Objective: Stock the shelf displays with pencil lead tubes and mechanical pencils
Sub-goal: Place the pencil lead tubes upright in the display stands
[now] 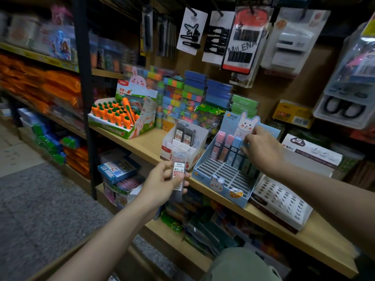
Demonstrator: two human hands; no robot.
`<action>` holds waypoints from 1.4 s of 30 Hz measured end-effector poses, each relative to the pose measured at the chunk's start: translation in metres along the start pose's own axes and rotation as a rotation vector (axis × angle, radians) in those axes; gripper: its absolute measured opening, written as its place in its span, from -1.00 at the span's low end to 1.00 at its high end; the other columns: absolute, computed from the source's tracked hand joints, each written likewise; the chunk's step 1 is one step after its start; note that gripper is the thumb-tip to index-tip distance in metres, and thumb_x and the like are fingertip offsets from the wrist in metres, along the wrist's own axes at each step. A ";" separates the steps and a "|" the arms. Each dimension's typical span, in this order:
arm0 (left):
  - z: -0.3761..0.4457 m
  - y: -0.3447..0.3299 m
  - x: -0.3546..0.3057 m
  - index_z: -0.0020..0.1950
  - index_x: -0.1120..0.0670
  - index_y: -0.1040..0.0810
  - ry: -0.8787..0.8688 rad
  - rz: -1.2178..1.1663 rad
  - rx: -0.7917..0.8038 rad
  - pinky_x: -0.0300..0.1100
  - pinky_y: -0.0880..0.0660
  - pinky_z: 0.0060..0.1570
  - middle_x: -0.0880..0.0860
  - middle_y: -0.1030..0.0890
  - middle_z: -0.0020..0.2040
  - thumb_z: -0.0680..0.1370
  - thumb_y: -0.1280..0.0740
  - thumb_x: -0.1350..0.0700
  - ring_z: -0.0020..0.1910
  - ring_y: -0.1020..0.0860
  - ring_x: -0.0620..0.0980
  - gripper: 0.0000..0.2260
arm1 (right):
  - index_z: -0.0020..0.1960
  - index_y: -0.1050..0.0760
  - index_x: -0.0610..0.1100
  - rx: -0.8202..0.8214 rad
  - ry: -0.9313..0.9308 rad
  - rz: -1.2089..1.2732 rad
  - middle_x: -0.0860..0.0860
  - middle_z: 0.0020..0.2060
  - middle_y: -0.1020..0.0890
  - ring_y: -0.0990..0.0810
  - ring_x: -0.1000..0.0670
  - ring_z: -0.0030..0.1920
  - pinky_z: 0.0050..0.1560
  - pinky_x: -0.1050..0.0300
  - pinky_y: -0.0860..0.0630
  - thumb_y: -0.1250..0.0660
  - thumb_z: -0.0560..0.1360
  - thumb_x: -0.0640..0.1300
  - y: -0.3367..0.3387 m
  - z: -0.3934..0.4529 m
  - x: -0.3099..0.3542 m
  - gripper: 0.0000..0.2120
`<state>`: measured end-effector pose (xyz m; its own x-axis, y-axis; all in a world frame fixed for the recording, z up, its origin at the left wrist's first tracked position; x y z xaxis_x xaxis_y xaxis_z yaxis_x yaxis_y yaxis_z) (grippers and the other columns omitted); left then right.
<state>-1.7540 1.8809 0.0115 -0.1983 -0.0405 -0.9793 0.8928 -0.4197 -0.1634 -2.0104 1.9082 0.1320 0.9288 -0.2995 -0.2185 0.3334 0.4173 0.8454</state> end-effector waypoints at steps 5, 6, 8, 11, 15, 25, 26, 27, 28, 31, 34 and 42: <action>-0.003 0.000 -0.006 0.18 0.02 -0.50 -0.045 0.019 -0.023 -0.22 -0.59 -0.18 0.00 -0.71 -0.09 0.61 -0.28 0.16 -0.15 -0.66 -0.09 -0.84 | 0.22 -0.52 -0.13 -0.057 0.004 0.385 -0.06 0.11 -0.48 -0.55 -0.08 0.02 -0.02 0.00 -0.55 -0.31 0.57 0.00 0.021 -0.004 0.027 -0.70; -0.003 0.000 -0.007 0.16 0.00 -0.51 -0.044 0.015 -0.026 -0.23 -0.59 -0.19 0.00 -0.71 -0.10 0.61 -0.28 0.15 -0.17 -0.65 -0.10 -0.85 | 0.21 -0.52 -0.09 -0.004 0.016 0.573 0.00 0.05 -0.53 -0.58 -0.01 -0.02 -0.05 0.09 -0.56 -0.33 0.56 0.04 0.025 -0.007 0.042 -0.71; -0.002 -0.001 -0.009 0.15 -0.01 -0.52 -0.046 0.017 -0.010 -0.25 -0.59 -0.20 -0.01 -0.71 -0.13 0.62 -0.27 0.14 -0.20 -0.63 -0.12 -0.86 | 0.20 -0.52 -0.01 0.229 0.085 0.873 0.11 -0.08 -0.62 -0.63 0.15 -0.13 -0.18 0.27 -0.57 -0.34 0.52 0.12 0.027 -0.016 0.083 -0.68; -0.001 -0.001 -0.012 0.16 -0.01 -0.53 -0.049 0.027 0.019 -0.23 -0.58 -0.18 0.02 -0.70 -0.11 0.63 -0.26 0.13 -0.17 -0.63 -0.09 -0.85 | 0.11 -0.56 0.03 0.246 0.239 0.899 0.15 -0.22 -0.64 -0.64 0.22 -0.26 -0.30 0.38 -0.55 -0.40 0.51 0.06 0.033 -0.027 0.128 -0.78; 0.006 0.016 -0.015 0.21 -0.04 -0.51 -0.099 0.172 -0.071 -0.17 -0.53 0.06 -0.04 -0.66 0.05 0.60 -0.30 0.08 0.06 -0.60 -0.11 -0.81 | 0.15 -0.57 -0.06 0.195 0.199 0.846 0.07 -0.16 -0.66 -0.65 0.17 -0.22 -0.20 0.25 -0.62 -0.43 0.49 -0.05 0.038 -0.002 0.127 -0.75; 0.032 0.044 -0.002 0.29 -0.09 -0.40 -0.047 0.476 -0.344 -0.19 -0.43 0.17 -0.05 -0.38 0.30 0.46 -0.44 -0.11 0.22 -0.42 -0.13 -0.55 | 0.14 -0.61 -0.12 -0.094 0.055 0.750 -0.03 -0.03 -0.66 -0.57 0.04 -0.08 -0.08 0.17 -0.47 -0.46 0.48 -0.06 0.021 0.088 0.087 -0.74; 0.039 0.040 -0.004 0.36 -0.07 -0.37 -0.033 0.474 -0.361 -0.15 -0.42 0.21 -0.04 -0.34 0.33 0.45 -0.44 -0.15 0.25 -0.39 -0.11 -0.46 | 0.14 -0.61 -0.12 -0.107 0.062 0.748 -0.04 -0.03 -0.66 -0.58 0.02 -0.06 -0.06 0.15 -0.48 -0.45 0.49 -0.06 0.015 0.091 0.090 -0.74; 0.046 0.035 -0.007 0.41 -0.05 -0.33 -0.019 0.469 -0.375 -0.10 -0.41 0.26 -0.04 -0.29 0.37 0.44 -0.44 -0.17 0.29 -0.36 -0.08 -0.39 | 0.13 -0.61 -0.11 -0.122 0.064 0.753 -0.04 -0.02 -0.67 -0.59 0.01 -0.04 -0.04 0.13 -0.50 -0.45 0.49 -0.06 0.010 0.094 0.091 -0.75; 0.054 0.031 -0.010 0.46 -0.04 -0.28 -0.006 0.467 -0.385 -0.05 -0.39 0.30 -0.05 -0.24 0.41 0.43 -0.44 -0.19 0.34 -0.34 -0.06 -0.33 | 0.13 -0.61 -0.10 -0.135 0.062 0.756 -0.04 -0.02 -0.67 -0.59 0.00 -0.02 -0.02 0.12 -0.51 -0.45 0.49 -0.07 0.005 0.097 0.090 -0.76; 0.073 0.020 -0.016 0.54 0.00 -0.15 -0.001 0.496 -0.405 -0.04 -0.31 0.38 -0.05 -0.14 0.50 0.43 -0.44 -0.19 0.45 -0.24 0.00 -0.20 | 0.13 -0.60 -0.09 -0.137 0.069 0.759 -0.03 0.01 -0.65 -0.58 0.01 -0.02 -0.02 0.10 -0.53 -0.45 0.49 -0.09 -0.007 0.106 0.088 -0.76; 0.088 0.015 -0.018 0.57 0.05 -0.06 0.002 0.516 -0.420 -0.04 -0.27 0.41 -0.02 -0.11 0.54 0.41 -0.45 -0.20 0.49 -0.19 0.01 -0.10 | 0.14 -0.62 -0.10 -0.097 0.080 0.732 -0.02 0.03 -0.66 -0.56 0.04 -0.04 -0.02 0.10 -0.52 -0.46 0.47 -0.07 -0.018 0.111 0.089 -0.74; 0.101 0.007 0.003 0.54 -0.13 -0.06 0.044 0.325 -0.402 0.07 -0.40 0.34 -0.01 -0.33 0.46 0.28 -0.54 -0.17 0.37 -0.39 0.03 -0.04 | 0.05 -0.62 0.00 -0.024 0.091 0.650 0.02 -0.08 -0.68 -0.63 -0.05 -0.03 -0.01 -0.07 -0.61 -0.54 0.37 0.06 -0.036 0.106 0.106 -0.70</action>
<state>-1.7893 1.7858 0.0196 0.1247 -0.0687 -0.9898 0.9920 -0.0098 0.1256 -1.9415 1.7705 0.1305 0.9518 0.0938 0.2920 -0.2980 0.5082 0.8080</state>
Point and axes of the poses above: each hand's wrist, its own z-axis towards the middle knuckle, its own y-axis out of the back of the hand, x = y × z, the point moved 5 cm from there along z, towards the middle knuckle
